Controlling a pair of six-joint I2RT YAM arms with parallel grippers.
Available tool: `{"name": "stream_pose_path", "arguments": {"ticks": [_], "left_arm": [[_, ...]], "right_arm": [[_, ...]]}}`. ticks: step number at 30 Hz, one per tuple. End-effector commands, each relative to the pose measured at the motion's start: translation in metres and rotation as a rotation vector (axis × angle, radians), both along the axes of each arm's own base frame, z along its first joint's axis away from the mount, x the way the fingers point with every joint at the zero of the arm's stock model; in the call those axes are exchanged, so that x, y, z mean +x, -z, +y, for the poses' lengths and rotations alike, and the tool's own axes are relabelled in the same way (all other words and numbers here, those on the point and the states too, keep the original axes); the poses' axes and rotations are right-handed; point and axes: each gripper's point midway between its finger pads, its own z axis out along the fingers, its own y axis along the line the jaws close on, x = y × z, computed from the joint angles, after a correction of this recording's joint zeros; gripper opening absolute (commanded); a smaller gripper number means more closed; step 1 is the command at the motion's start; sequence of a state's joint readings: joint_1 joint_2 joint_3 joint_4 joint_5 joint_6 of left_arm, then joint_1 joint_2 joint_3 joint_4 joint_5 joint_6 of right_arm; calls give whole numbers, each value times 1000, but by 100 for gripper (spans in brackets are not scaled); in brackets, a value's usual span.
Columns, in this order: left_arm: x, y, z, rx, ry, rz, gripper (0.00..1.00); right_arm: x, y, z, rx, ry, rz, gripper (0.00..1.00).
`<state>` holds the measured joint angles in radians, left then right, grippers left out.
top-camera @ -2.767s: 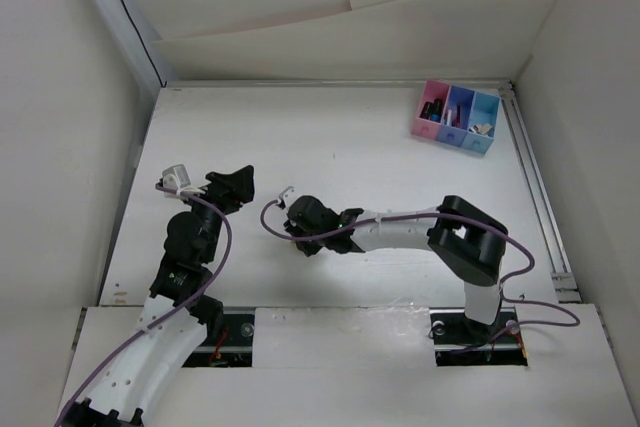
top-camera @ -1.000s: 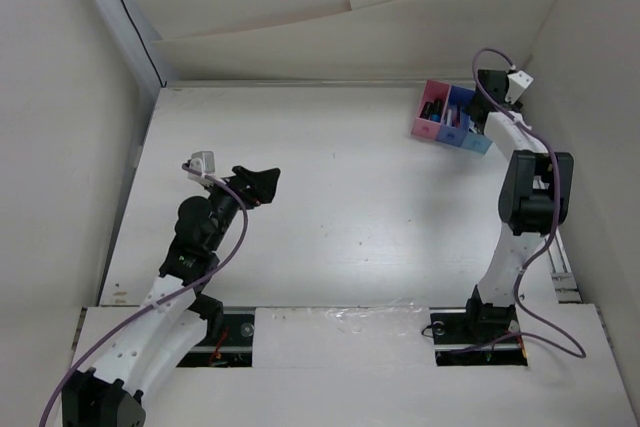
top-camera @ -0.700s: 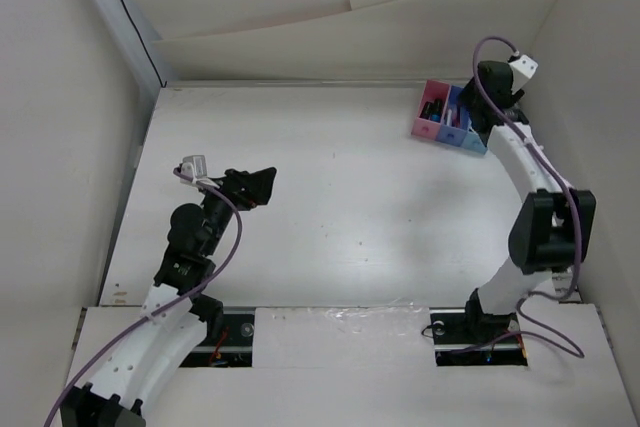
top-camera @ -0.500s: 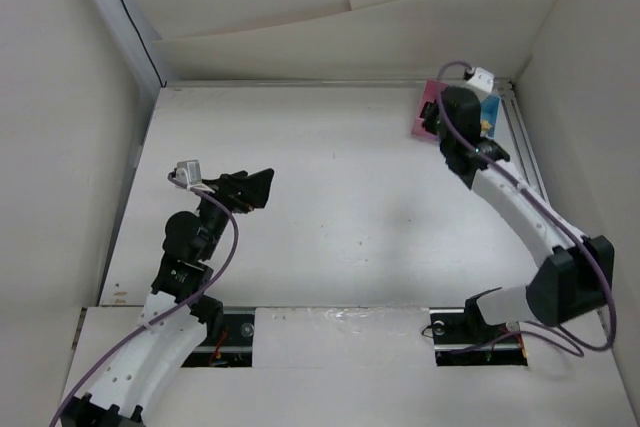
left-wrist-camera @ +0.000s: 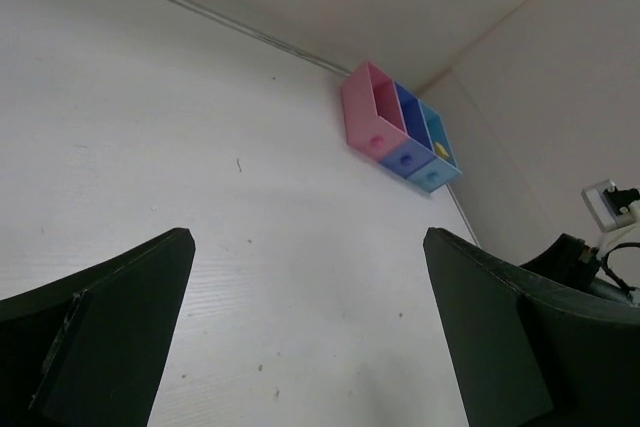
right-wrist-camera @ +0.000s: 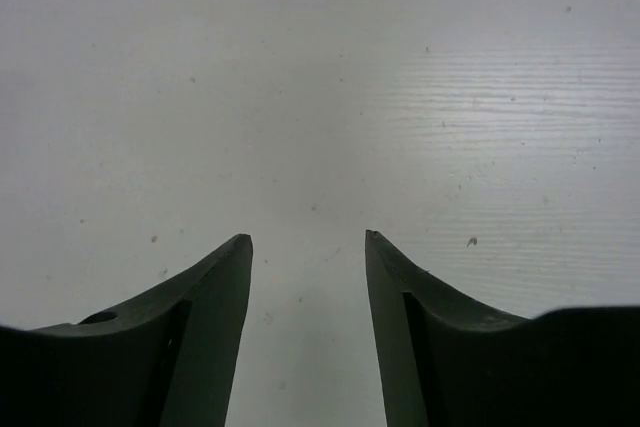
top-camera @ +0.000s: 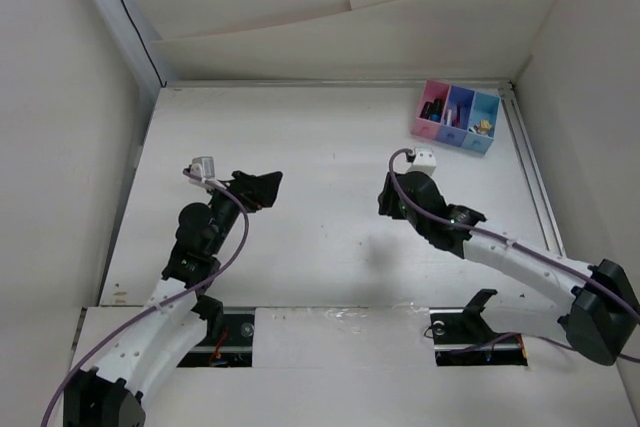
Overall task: Sort the stationery into containers
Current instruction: Place the stationery into the container
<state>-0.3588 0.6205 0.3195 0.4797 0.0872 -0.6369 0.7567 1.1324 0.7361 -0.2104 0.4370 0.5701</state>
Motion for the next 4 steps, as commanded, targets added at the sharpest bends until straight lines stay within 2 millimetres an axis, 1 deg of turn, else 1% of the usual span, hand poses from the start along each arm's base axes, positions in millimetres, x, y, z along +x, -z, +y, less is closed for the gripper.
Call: {"name": "stream_pose_path", "arguments": {"ticks": [1, 2, 3, 4], "left_arm": [[-2, -25, -1, -6, 11, -110, 100], [-2, -23, 1, -7, 1, -111, 100], [-4, -26, 2, -11, 0, -121, 100], [-4, -26, 2, -3, -1, -125, 100]], "right_arm": [[-1, -8, -1, 38, 44, -27, 55], [-1, -8, -1, 38, 44, -27, 59], [0, -5, -1, 32, 44, -21, 62], [1, -2, -2, 20, 51, -17, 69]]}}
